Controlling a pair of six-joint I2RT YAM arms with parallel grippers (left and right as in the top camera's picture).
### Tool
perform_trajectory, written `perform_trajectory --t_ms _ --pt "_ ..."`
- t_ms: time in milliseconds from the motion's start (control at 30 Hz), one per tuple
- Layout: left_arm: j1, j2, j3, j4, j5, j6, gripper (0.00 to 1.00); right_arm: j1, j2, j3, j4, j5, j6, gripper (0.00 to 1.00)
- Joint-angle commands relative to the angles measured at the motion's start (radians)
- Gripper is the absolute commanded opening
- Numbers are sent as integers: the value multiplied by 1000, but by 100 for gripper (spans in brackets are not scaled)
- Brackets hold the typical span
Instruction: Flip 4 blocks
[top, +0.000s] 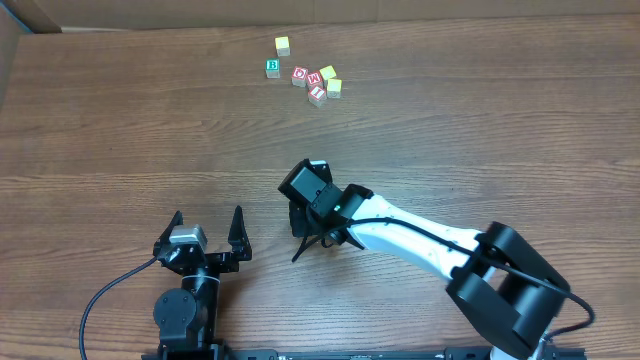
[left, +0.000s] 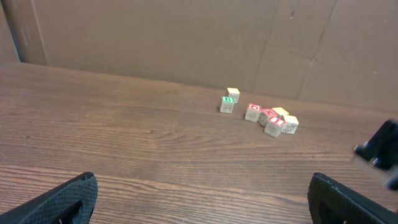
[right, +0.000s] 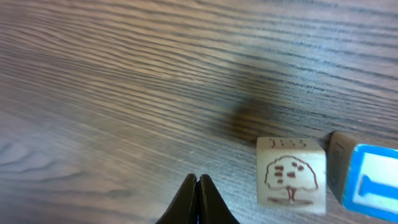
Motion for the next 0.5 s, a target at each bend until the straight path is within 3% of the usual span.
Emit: perform_trajectory --t_ms 0,467 --pt "-5 -10 -4 -2 -6 22 100 8 35 -11 6 40 0 4" --pt "-5 -10 -4 -2 -6 22 100 8 37 -11 6 163 -4 4"
